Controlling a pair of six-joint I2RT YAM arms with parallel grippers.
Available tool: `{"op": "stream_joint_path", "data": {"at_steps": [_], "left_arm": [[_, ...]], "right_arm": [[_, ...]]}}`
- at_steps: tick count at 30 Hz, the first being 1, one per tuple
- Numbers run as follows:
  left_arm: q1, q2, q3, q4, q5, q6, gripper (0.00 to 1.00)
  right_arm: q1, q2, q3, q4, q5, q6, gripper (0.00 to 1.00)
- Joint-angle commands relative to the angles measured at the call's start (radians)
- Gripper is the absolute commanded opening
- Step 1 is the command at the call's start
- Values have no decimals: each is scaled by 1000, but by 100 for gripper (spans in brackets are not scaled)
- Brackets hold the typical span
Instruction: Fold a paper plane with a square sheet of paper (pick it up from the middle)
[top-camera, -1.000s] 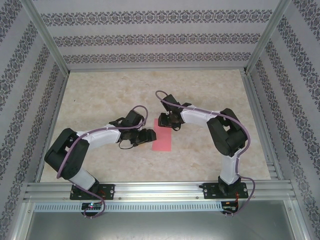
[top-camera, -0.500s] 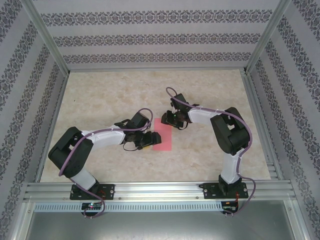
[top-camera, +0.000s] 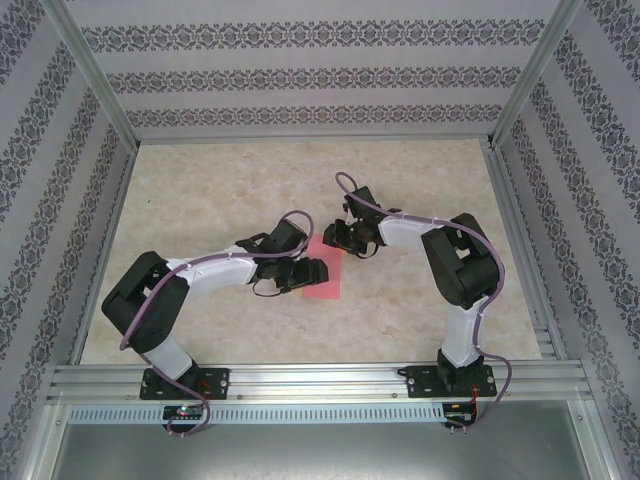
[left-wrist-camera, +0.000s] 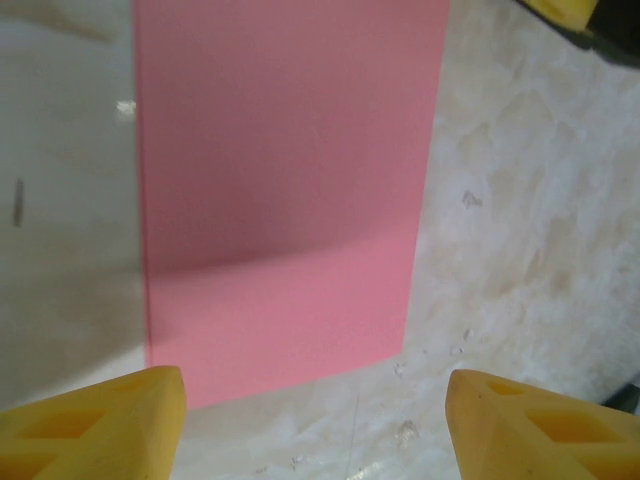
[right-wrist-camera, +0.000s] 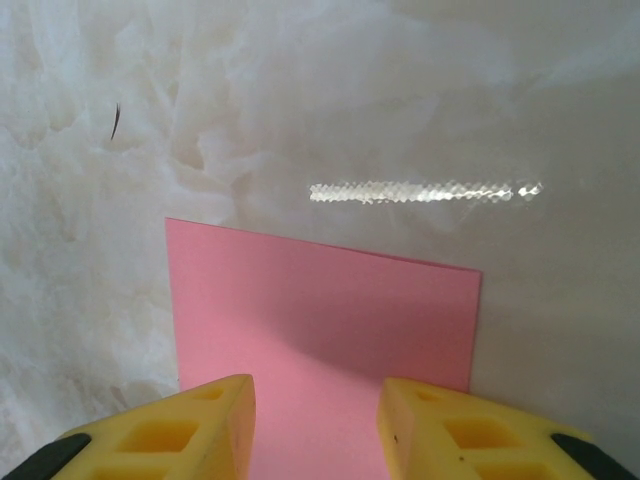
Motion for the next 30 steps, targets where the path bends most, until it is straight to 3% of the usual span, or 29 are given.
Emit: {"op": "stream_joint_path", "data": {"at_steps": [1,20,30], "left_arm": [[-15,18,35,-57,-69,37,71],[-15,139,162,-120,-125,101,72],[-21,164,162,-68,-29,107,70]], "right_arm": [[-12,84,-47,-52,65,5,40],[-12,96,-55,-54,65,-7,39],[-14,100,-61,-47,56,-7,39]]}}
